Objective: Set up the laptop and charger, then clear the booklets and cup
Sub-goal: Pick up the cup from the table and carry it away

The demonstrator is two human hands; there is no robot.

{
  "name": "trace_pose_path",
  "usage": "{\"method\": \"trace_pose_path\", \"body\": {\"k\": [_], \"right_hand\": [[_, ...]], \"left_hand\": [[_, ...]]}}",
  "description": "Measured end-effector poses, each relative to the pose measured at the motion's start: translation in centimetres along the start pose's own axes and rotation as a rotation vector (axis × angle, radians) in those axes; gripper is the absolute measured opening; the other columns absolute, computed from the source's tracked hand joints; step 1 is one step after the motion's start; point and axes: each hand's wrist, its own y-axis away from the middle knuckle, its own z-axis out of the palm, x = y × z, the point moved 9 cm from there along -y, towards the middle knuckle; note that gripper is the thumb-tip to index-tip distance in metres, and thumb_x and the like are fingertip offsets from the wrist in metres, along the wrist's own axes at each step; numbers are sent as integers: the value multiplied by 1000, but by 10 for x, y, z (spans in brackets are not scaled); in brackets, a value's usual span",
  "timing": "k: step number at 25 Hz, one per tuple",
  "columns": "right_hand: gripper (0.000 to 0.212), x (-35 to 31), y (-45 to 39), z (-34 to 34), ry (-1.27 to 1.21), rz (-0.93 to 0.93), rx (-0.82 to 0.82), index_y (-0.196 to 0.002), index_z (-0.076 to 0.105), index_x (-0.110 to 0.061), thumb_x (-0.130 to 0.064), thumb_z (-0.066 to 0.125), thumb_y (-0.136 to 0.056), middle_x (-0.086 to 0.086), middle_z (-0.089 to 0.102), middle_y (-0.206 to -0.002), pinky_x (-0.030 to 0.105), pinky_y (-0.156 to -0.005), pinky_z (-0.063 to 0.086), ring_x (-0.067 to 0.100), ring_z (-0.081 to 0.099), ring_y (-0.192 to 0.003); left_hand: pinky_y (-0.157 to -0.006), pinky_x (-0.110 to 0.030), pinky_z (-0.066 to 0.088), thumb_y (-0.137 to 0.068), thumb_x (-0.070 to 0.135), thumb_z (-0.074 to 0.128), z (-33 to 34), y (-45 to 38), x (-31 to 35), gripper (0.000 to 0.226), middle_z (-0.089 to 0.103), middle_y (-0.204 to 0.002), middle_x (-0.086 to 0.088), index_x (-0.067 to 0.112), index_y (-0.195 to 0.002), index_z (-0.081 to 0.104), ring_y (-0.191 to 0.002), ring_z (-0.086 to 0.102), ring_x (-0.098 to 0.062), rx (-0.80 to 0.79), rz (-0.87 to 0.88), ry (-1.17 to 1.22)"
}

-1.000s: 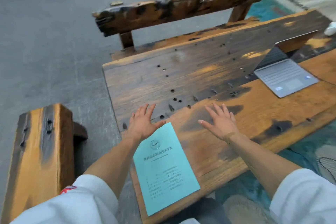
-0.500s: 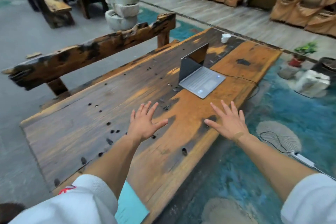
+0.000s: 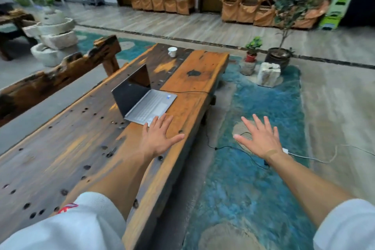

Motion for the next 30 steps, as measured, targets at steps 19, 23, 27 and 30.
{"method": "trace_pose_path", "body": {"k": [19,23,27,30], "right_hand": [[85,151,-198,-15,10,271,-37,-152,6,-47,-84,30,-79,-4,-5,-165,58,-119,1,28,-13,-150],[84,149,-264,-21,15,269,-42,-152,6,-49,-85,30,-79,-5,-5,-165,57,-119,1,27,-12,-150],[83,159,-317,-31,16,268,-45,-152,6,-49,-84,30,-80,-5,-5,-165,57,-119,1,27,-12,-150],[84,173,-352,-33,9,276,-42,-152,5,-49,-84,30,-80,-5,-6,-165,57,-119,1,28,-13,-150]], "left_hand": [[-120,-53,0,-74,91,23,67,-305,148,96,3,-164,11,41,-154,6,-151,-2,-16,-108,271,-15],[-120,-53,0,-73,91,24,69,-370,147,97,2,-164,11,41,-154,6,-151,-2,-17,-134,247,16],[-120,-54,-2,-73,91,24,71,-418,157,97,3,-164,9,41,-154,6,-151,-2,-18,-144,280,-11],[-120,-53,-3,-74,91,24,75,-456,166,97,1,-164,10,40,-154,5,-151,-4,-18,-154,276,-23]]}}
